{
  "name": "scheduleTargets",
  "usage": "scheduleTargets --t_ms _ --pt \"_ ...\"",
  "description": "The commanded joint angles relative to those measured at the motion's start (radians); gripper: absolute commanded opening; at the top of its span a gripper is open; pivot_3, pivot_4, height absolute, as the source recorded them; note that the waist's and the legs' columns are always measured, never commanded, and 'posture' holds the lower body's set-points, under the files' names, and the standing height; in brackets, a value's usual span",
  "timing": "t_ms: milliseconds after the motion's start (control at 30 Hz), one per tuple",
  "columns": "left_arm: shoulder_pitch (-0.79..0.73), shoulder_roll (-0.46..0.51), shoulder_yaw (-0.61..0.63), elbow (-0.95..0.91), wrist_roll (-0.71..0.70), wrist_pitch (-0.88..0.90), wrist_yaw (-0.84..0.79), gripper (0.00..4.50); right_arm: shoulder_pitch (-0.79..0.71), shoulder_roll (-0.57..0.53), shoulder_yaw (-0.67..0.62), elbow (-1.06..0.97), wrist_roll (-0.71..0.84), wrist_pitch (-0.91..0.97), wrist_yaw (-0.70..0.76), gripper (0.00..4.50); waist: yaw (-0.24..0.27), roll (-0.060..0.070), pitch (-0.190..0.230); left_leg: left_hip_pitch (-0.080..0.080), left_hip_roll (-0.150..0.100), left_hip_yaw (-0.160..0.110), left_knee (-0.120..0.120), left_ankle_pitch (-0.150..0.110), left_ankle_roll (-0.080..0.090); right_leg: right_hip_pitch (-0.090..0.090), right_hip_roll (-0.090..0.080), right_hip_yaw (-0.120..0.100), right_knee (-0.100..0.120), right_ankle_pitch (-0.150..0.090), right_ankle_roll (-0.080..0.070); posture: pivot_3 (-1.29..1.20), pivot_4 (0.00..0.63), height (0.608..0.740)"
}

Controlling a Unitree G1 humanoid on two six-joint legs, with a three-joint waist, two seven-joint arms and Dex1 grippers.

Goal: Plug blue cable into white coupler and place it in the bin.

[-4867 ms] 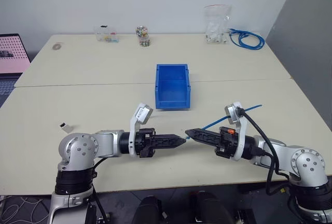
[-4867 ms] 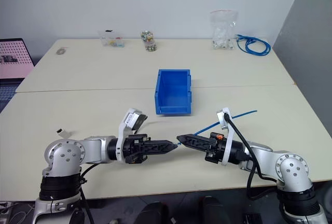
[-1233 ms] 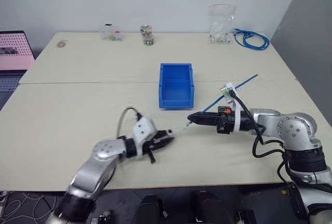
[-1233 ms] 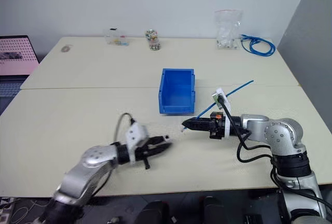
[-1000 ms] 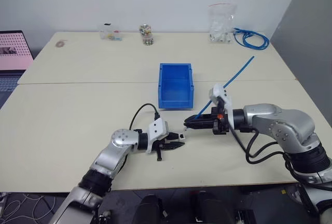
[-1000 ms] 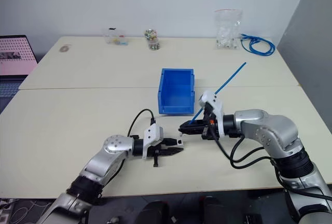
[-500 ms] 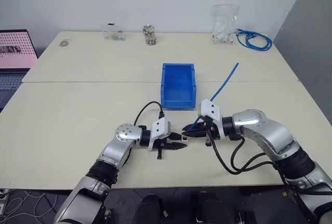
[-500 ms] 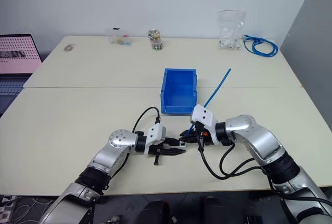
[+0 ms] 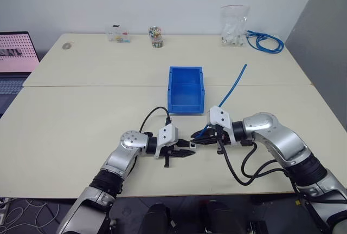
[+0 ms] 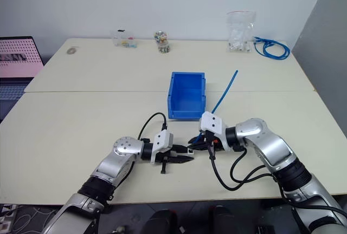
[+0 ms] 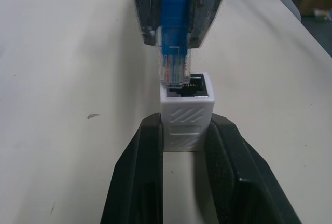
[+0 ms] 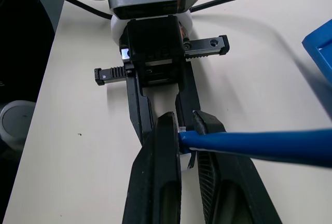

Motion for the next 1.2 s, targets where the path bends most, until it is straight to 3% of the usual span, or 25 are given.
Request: scheduleTargets --t_ms 33,733,1200 --pt "0.011 -0.007 0.007 -0.008 0.012 0.012 0.015 0.78 0.031 -0.005 0.046 0.015 -0.030 -0.001 0.046 0.15 0.000 0.000 0.000 0.000 0.000 0.000 0.000 0.000 0.000 0.000 0.000 0.000 0.000 0.000 0.000 0.00 0.150 0.740" --pt "0.034 0.012 0.022 -0.041 0.009 0.034 0.016 0.78 -0.003 0.029 0.059 0.094 -0.096 -0.051 0.087 0.15 -0.002 0.000 -0.002 0.007 0.000 0.001 -0.001 0.000 0.000 0.005 0.000 0.001 0.001 -0.003 0.004 0.00 0.150 0.740" --pt "0.027 0.010 0.019 -0.037 0.011 0.034 0.015 0.78 -0.048 0.046 0.042 0.077 -0.073 0.017 0.113 0.15 -0.002 0.000 -0.002 0.007 0.000 0.001 -0.001 0.000 0.000 0.005 0.000 0.001 0.001 0.000 0.000 0.00 0.150 0.740"
